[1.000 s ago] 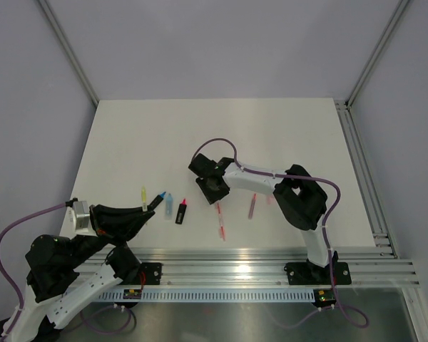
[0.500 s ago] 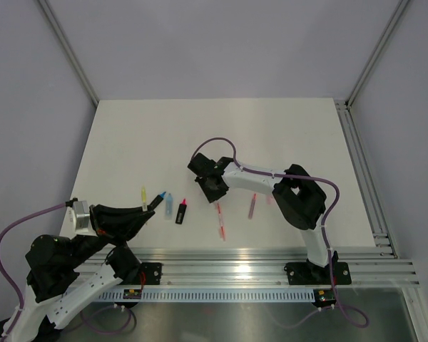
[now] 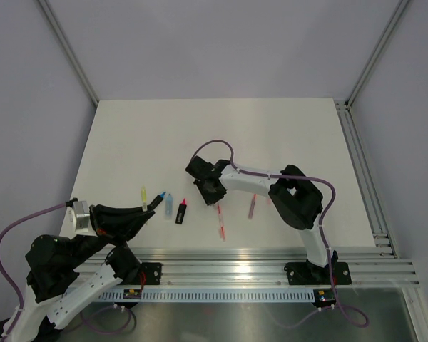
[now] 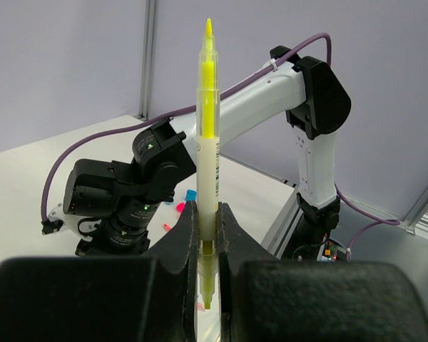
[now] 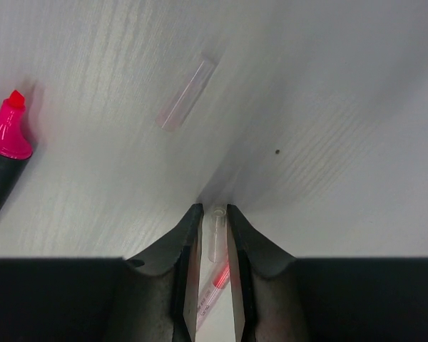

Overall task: Insert the pens into the pen caps
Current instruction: Insert the pen cap onto the pen.

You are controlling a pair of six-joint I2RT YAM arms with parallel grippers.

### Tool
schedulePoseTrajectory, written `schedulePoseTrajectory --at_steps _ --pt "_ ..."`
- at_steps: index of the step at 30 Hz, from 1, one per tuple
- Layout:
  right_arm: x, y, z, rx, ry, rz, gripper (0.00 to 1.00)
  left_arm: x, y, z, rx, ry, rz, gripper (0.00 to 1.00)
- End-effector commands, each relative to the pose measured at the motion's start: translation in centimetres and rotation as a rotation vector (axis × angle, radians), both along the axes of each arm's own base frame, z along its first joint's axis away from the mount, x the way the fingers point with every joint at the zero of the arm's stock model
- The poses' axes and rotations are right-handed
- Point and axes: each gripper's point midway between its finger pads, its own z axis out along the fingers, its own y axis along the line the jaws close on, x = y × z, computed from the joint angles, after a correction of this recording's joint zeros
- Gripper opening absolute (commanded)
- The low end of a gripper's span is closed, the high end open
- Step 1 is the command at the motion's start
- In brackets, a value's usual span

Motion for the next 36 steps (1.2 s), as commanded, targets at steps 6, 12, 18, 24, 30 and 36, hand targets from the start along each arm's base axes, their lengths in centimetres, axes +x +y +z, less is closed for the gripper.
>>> schedulePoseTrajectory --at_steps 6,12,18,24,30,36 --pt "-1.1 0.2 -0.6 -0.036 -0.022 -0.029 0.34 -0.1 -0.2 1.3 -0.017 -0.04 -0.006 0.0" --pt "-1.6 -0.2 -0.5 -0.062 -0.043 -0.044 0.34 0.2 -0.3 1.1 -0.011 -0.033 0.002 0.0" --pt "-1.8 -0.6 -0.9 -0.074 -0.046 -0.053 0.32 0.5 -0.6 1.0 -0.002 -0.028 0.005 0.0" --pt "-2.1 -0.9 -1.3 -0.076 -0.035 -0.06 0.19 0.8 -0.8 1.0 0.003 -0.019 0.008 0.0" --pt "-2.3 0.1 -1.0 -0.001 -0.036 -0.081 0.0 1.2 -1.0 0.7 -0.003 0.009 0.018 0.0" --pt "-1.0 2.6 1.6 0.169 -0.104 -0.129 0.0 2.3 -0.9 0.4 -0.007 0.056 0.065 0.0"
